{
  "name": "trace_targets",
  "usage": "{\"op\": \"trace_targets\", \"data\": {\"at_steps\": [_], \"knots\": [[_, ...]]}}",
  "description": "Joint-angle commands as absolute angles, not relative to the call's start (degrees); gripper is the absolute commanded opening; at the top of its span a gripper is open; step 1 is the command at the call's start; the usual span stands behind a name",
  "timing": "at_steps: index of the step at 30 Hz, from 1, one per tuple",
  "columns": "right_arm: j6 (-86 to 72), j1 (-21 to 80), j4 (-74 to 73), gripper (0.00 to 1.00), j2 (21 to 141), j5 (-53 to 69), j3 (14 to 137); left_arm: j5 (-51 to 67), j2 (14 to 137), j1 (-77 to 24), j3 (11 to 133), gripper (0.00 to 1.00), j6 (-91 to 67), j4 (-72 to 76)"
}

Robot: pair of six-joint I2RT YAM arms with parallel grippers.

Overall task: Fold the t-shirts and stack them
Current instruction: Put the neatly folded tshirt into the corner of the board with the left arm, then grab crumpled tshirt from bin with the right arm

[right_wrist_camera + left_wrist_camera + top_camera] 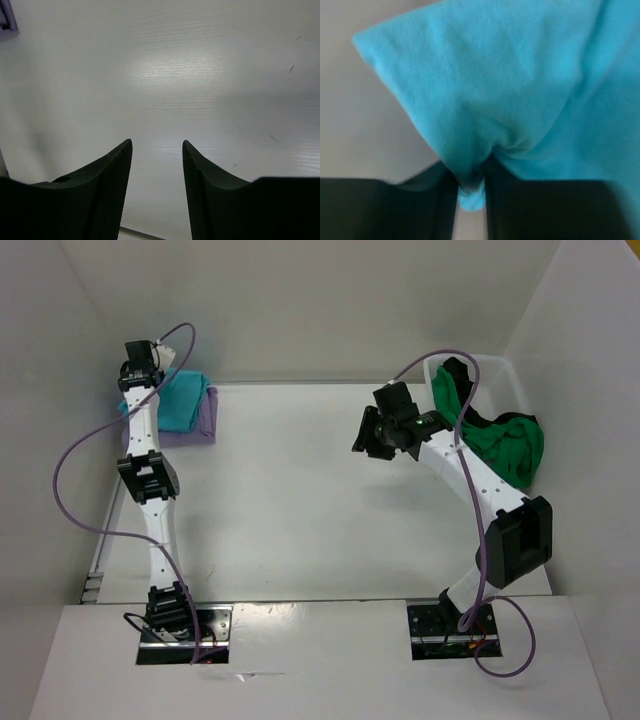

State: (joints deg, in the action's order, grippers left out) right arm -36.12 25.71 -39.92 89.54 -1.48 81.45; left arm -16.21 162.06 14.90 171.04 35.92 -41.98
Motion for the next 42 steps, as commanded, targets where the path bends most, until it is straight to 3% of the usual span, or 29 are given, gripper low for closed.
{"op": "trace_targets", "data": {"at_steps": [1, 3, 4, 7, 13, 17, 19, 23, 24, 29, 33, 35, 37, 42], "knots": [[-35.4, 26.4, -42.0, 0.52, 90.2, -2.1, 85.1, -16.6, 163.7, 15.8, 176.9, 0.34, 33.9, -48.0], [-35.4, 26.4, -42.0, 0.54, 90.2, -2.8, 85.1, -16.5, 164.5, 15.8, 177.4, 0.59, 32.3, -48.4], [-35.4, 26.4, -42.0, 0.57, 90.2, -2.8, 85.6, -16.5, 164.4, 16.5, 176.8, 0.79, 31.6, -48.4], [-34.9, 26.4, -43.1, 0.60, 90.2, -2.8, 86.3, -17.9, 165.5, 16.5, 179.7, 0.99, 30.1, -49.2], [-34.9, 26.4, -42.5, 0.60, 89.7, -2.8, 86.3, -19.8, 165.0, 17.7, 179.7, 0.99, 26.4, -49.2], [-34.9, 26.4, -42.5, 0.61, 89.0, -2.8, 86.3, -11.5, 159.9, 17.7, 179.7, 0.99, 23.4, -54.3], [-34.9, 26.4, -44.5, 0.61, 87.5, -5.5, 87.5, 0.0, 157.3, 17.7, 179.7, 0.99, 22.9, -59.2], [-33.6, 25.4, -49.9, 0.75, 84.6, -14.3, 91.3, 23.3, 146.0, 17.7, 179.7, 0.99, 22.2, -71.2], [-32.9, 23.1, -51.1, 0.77, 84.0, -16.9, 92.4, 32.5, 142.9, 17.1, 176.3, 0.99, 23.9, -72.8], [-28.5, 9.3, -55.1, 0.83, 83.4, -19.5, 96.6, 53.8, 119.8, 15.7, 156.4, 0.99, 23.9, -73.4], [-23.9, -1.3, -51.2, 0.85, 89.6, -19.1, 97.2, 52.6, 110.6, 10.3, 139.0, 0.99, 26.5, -72.6], [-20.2, -2.3, -48.5, 0.89, 92.4, -16.7, 97.7, 49.1, 106.6, 6.9, 129.1, 0.99, 27.1, -66.8], [-19.5, -2.3, -45.5, 0.92, 96.1, -18.1, 97.7, 45.6, 99.5, 2.8, 111.7, 0.99, 25.0, -58.4], [-17.8, -3.5, -42.9, 0.89, 106.1, -16.7, 99.6, 43.0, 97.0, -0.5, 96.8, 0.99, 22.8, -54.2]]}}
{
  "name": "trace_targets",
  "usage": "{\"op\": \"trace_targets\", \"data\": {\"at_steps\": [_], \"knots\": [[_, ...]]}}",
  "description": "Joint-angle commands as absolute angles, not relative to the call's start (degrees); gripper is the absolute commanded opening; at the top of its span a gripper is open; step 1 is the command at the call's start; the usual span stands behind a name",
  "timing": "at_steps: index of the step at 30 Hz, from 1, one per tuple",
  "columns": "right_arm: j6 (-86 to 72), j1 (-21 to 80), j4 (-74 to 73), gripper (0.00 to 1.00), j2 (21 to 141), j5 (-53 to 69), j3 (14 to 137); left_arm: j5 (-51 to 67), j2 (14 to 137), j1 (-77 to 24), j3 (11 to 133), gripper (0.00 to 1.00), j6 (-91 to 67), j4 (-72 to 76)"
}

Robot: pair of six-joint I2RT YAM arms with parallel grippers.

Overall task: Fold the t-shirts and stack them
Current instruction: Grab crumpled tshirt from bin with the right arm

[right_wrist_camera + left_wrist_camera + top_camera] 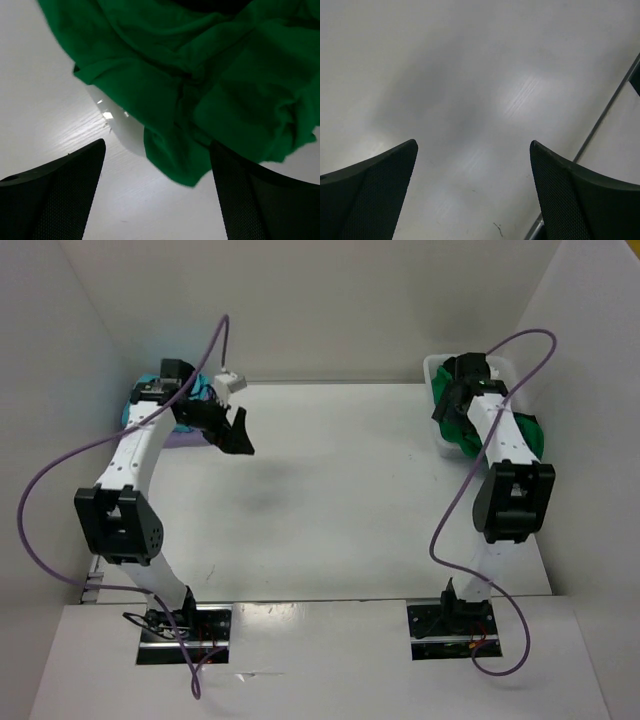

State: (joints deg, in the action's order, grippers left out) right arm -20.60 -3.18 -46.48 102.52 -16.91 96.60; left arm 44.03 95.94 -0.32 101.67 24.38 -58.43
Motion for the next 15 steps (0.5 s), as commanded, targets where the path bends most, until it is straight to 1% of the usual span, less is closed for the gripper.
{"op": "trace_targets", "data": {"at_steps": [1, 2, 6, 9, 10, 11, 12, 13, 15], "knots": [[-17.8, -3.5, -42.9, 0.88, 107.3, -17.3, 100.2, 42.5, 96.5, -0.5, 94.7, 0.99, 22.8, -53.7], [-19.1, -4.6, -42.9, 0.88, 108.4, -17.3, 100.8, 40.3, 96.5, -0.5, 94.7, 0.99, 22.8, -53.7], [-19.6, -6.9, -38.6, 0.79, 109.8, -14.3, 99.2, 38.7, 96.0, -0.5, 94.0, 0.99, 22.8, -53.7], [-19.6, -6.9, -38.0, 0.62, 109.8, -13.0, 99.2, 38.7, 96.0, -0.5, 94.0, 0.99, 22.8, -53.7], [-19.6, -6.9, -37.4, 0.51, 109.3, -13.0, 98.7, 38.0, 96.6, -0.5, 94.0, 0.99, 22.8, -53.7], [-19.6, -6.9, -37.4, 0.48, 109.2, -12.5, 98.7, 38.0, 96.6, -0.5, 94.0, 0.99, 22.8, -53.7], [-19.6, -6.9, -37.4, 0.47, 108.6, -12.5, 98.7, 37.4, 96.6, -0.5, 94.0, 0.99, 22.8, -53.7], [-19.6, -6.9, -36.9, 0.41, 108.0, -12.5, 98.7, 37.4, 97.2, -0.5, 94.0, 0.99, 22.8, -53.7], [-19.6, -6.9, -36.9, 0.22, 107.5, -12.5, 98.2, 36.7, 97.2, -0.5, 94.0, 0.99, 22.8, -53.7]]}}
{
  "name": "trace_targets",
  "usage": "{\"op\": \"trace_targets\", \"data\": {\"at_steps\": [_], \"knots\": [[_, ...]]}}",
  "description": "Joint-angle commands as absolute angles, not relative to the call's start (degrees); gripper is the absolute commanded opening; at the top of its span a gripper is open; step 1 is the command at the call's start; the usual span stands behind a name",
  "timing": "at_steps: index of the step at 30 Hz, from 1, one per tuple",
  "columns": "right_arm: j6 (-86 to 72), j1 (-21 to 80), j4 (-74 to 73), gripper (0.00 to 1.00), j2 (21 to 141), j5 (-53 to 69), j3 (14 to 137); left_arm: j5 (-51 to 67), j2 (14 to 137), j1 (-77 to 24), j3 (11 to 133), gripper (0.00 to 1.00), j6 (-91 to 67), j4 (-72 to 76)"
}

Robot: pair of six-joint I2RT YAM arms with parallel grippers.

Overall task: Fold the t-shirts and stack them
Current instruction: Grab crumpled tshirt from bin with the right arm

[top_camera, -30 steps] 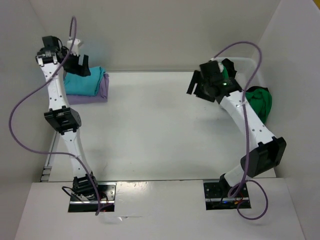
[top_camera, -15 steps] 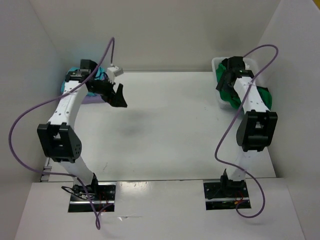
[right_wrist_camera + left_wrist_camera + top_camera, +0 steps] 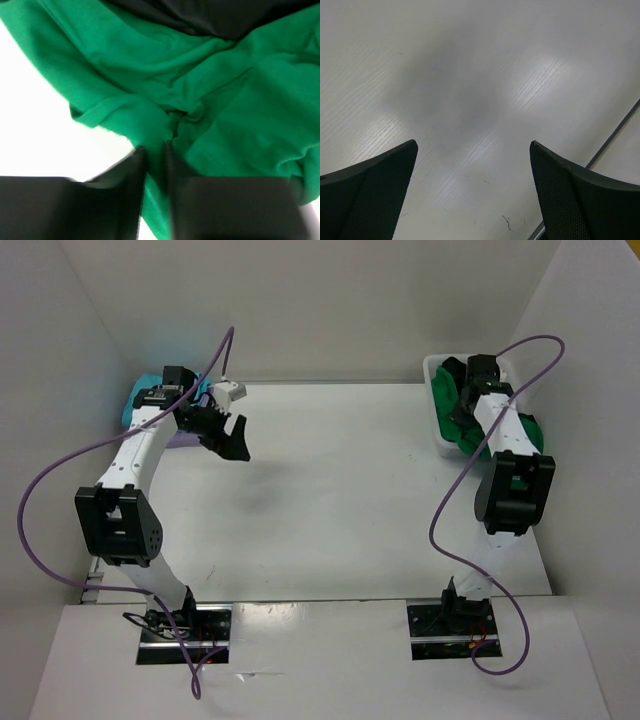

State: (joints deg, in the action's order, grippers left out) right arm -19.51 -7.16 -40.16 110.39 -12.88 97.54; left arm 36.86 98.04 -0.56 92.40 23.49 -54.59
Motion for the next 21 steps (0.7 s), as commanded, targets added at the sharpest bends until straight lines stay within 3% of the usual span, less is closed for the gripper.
{"op": "trace_targets", "data": {"at_steps": [1, 2, 5, 14, 21], "knots": [[-19.6, -6.9, -36.9, 0.11, 107.5, -12.5, 98.2, 36.7, 97.2, -0.5, 94.0, 0.99, 22.8, -53.7], [-19.0, -6.9, -36.9, 0.00, 107.5, -12.5, 98.9, 36.0, 97.2, -0.5, 94.0, 0.99, 22.8, -53.7], [-19.0, -6.9, -38.2, 0.00, 106.3, -12.0, 101.9, 36.0, 97.2, -0.5, 94.0, 0.99, 22.8, -53.7], [-16.0, 1.9, -35.0, 0.00, 90.3, -33.9, 119.6, 31.9, 94.5, -0.5, 94.5, 0.99, 22.8, -53.7], [-12.5, 4.5, -33.3, 0.00, 85.6, -36.7, 123.8, 30.3, 89.7, -0.5, 92.7, 0.99, 22.8, -53.2]]}}
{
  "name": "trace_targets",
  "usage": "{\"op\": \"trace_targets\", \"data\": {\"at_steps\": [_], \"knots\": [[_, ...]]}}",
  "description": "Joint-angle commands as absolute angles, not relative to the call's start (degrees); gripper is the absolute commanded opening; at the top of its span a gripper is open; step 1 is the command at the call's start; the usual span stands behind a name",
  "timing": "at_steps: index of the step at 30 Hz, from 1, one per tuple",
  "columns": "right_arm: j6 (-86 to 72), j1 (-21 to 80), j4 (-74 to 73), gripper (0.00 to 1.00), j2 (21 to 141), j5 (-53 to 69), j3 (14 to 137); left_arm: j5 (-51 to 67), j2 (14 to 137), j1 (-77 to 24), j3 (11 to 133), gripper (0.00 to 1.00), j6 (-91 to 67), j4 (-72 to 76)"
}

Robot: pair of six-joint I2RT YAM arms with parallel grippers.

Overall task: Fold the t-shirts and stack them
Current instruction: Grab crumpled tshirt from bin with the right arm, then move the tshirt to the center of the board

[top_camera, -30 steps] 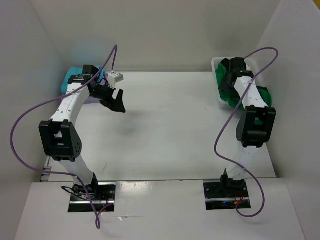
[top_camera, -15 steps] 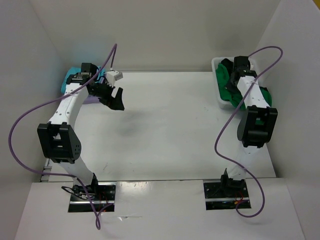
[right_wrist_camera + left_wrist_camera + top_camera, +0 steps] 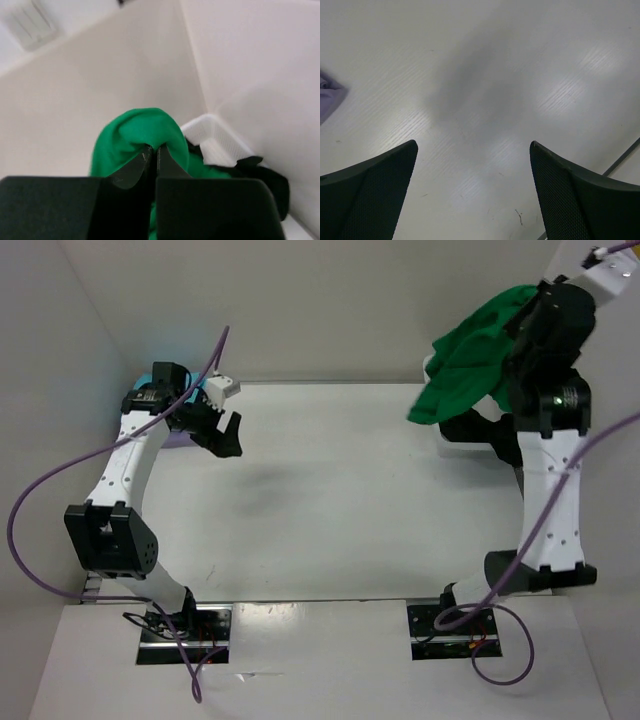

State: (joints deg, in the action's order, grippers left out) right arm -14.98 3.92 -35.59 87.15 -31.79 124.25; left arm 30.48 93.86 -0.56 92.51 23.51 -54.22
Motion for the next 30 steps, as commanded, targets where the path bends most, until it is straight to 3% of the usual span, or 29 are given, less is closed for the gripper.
{"op": "trace_targets", "data": {"at_steps": [1, 4, 9, 15, 18, 21, 26, 29, 30], "knots": [[-12.5, 4.5, -33.8, 0.00, 85.1, -36.7, 123.8, 29.8, 88.9, -0.5, 92.1, 0.99, 22.8, -53.2], [-12.0, 7.0, -33.8, 0.00, 82.6, -37.0, 125.1, 29.8, 87.6, -0.5, 91.5, 0.99, 22.8, -53.2], [-9.7, 21.2, -35.9, 0.00, 82.0, -35.0, 134.5, 28.2, 86.6, -0.5, 91.0, 0.99, 20.7, -51.3], [-13.3, 33.4, -44.2, 0.00, 91.3, -13.1, 142.2, 25.1, 84.2, 0.1, 91.5, 1.00, 17.8, -50.3], [-13.8, 40.0, -48.2, 0.00, 96.8, -14.8, 144.1, 25.1, 81.9, 2.7, 91.5, 1.00, 16.6, -49.7], [-15.1, 40.7, -49.5, 0.00, 98.0, -14.9, 141.5, 25.7, 79.2, 4.7, 89.7, 1.00, 16.6, -49.2], [-18.8, 40.7, -45.7, 0.01, 89.9, -16.7, 119.0, 25.7, 76.3, 5.9, 86.6, 1.00, 17.1, -48.7], [-21.6, 40.0, -42.6, 0.57, 85.7, -14.9, 104.2, 26.4, 75.8, 5.9, 85.2, 1.00, 18.3, -48.7], [-22.6, 40.0, -42.6, 0.71, 83.9, -14.9, 101.4, 26.4, 75.8, 5.9, 84.6, 1.00, 18.3, -48.7]]}}
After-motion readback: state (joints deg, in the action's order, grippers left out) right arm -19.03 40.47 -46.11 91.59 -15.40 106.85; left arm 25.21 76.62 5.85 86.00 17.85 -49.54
